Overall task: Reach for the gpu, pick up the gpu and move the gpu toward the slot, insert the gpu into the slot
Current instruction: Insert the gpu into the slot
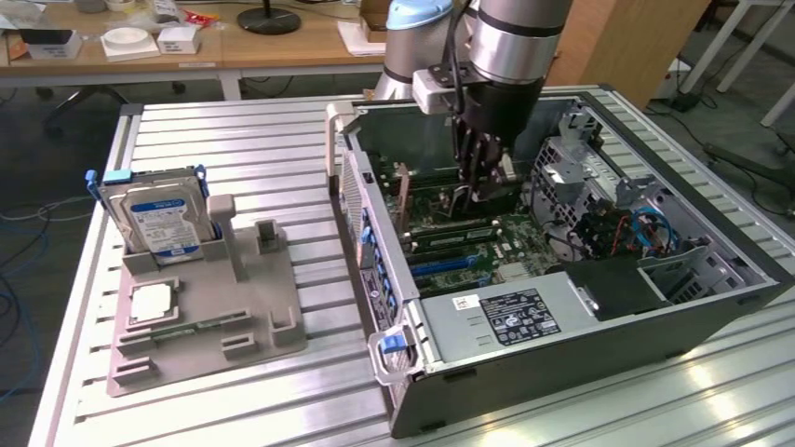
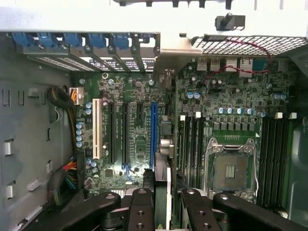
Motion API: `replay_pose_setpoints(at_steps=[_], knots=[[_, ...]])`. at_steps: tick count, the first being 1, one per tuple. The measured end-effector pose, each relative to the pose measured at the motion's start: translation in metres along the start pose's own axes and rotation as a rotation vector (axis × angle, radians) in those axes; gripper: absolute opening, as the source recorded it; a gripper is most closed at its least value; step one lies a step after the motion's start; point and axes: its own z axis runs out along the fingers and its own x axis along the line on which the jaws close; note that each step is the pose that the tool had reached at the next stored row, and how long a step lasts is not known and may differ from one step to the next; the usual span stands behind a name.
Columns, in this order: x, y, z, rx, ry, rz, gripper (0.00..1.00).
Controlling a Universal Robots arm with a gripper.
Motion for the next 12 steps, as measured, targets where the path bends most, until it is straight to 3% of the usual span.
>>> replay_pose_setpoints(at_steps=[6,12], knots=[[0.002,0.0002,0.0061,0.0028,0.0000,0.000,0.26],[0.002,0.0003,0.0129,0.0117,-0.0001,0.000,0.26]])
